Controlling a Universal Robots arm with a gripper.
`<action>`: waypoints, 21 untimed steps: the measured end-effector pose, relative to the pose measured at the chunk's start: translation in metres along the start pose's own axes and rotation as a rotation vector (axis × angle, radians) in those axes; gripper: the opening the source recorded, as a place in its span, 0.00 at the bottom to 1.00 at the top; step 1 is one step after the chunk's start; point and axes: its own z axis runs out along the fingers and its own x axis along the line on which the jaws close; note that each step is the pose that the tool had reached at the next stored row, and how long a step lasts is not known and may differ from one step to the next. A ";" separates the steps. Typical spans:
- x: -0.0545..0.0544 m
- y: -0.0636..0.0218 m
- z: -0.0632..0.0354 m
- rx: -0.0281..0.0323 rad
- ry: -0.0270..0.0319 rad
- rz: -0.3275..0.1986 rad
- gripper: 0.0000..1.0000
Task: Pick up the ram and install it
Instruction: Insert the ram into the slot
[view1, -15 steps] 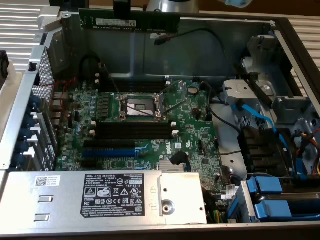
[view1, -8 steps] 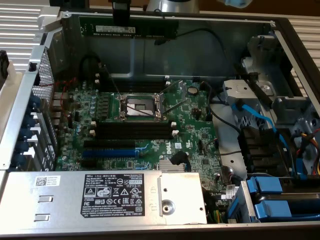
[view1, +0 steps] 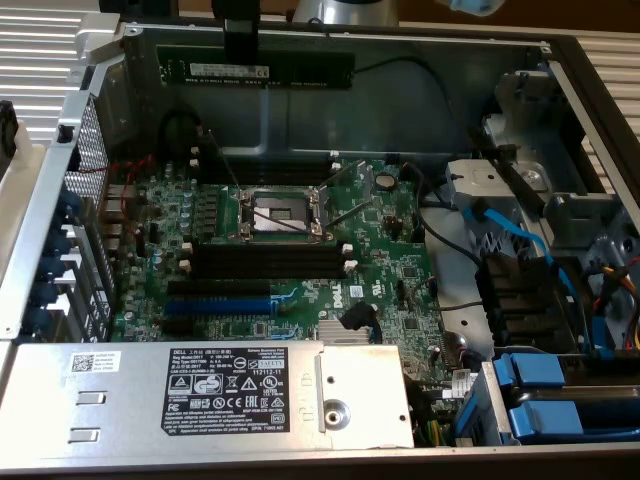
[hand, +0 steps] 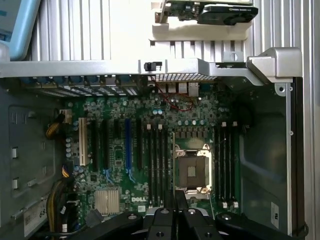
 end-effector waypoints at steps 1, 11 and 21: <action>0.002 -0.0001 0.0011 0.0001 -0.0004 0.000 0.12; 0.009 -0.0024 0.0186 -0.0002 -0.0059 0.000 0.12; 0.011 -0.0070 0.0367 -0.0007 -0.0156 0.000 0.12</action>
